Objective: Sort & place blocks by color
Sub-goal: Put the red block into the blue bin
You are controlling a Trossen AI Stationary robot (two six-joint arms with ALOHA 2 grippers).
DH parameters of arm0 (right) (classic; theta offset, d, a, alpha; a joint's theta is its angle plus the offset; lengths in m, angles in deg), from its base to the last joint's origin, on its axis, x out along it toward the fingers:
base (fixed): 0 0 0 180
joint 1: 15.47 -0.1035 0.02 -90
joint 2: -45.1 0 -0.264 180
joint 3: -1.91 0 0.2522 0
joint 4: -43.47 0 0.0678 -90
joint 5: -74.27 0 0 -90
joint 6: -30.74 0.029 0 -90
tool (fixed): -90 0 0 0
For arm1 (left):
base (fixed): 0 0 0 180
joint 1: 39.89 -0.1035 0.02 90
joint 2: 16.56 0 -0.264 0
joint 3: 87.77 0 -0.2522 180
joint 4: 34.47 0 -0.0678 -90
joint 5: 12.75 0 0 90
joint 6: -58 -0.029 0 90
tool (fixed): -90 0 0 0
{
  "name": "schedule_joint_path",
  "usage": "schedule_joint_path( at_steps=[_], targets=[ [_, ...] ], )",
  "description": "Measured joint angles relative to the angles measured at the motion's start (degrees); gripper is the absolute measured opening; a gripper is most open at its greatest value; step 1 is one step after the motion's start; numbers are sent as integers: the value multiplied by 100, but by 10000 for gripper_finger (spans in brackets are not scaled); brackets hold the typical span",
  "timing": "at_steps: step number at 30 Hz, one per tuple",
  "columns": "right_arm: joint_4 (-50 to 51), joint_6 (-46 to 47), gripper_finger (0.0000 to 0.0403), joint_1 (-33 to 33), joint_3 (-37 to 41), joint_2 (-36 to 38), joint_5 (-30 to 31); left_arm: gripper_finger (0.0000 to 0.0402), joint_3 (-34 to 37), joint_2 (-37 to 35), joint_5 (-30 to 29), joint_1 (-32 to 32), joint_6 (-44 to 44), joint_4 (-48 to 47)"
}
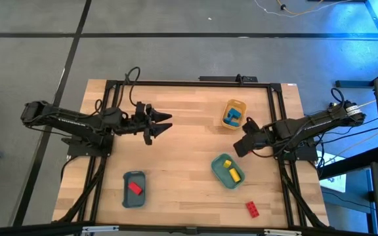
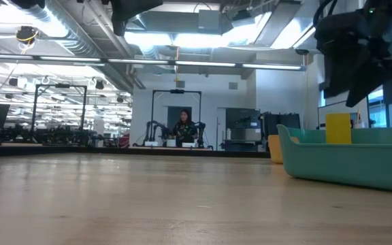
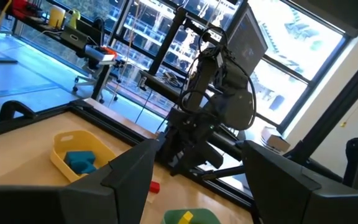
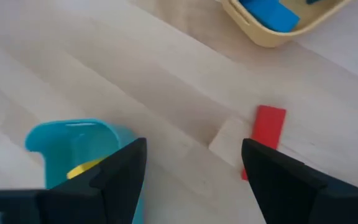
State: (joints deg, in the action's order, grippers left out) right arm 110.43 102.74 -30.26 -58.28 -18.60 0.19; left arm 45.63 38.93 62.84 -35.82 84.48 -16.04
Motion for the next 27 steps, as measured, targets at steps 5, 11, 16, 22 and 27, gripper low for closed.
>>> schedule_joint_path(
  at_steps=[5,11,16,22,27],
  targets=[
    [301,301,264,7,0,-2,5,234,0,0,-50,0,0,-1],
    [485,808,264,39,129,-2,-89,234,0,0,-57,-82,0,0],
    [-28,915,264,215,857,-22,-493,234,0,0,-54,-145,4,2],
    [-821,908,264,523,1559,-24,-641,234,0,0,-52,-160,11,33],
    [-1015,879,264,680,1922,-22,-658,234,0,0,-55,-160,11,54]
  ],
)
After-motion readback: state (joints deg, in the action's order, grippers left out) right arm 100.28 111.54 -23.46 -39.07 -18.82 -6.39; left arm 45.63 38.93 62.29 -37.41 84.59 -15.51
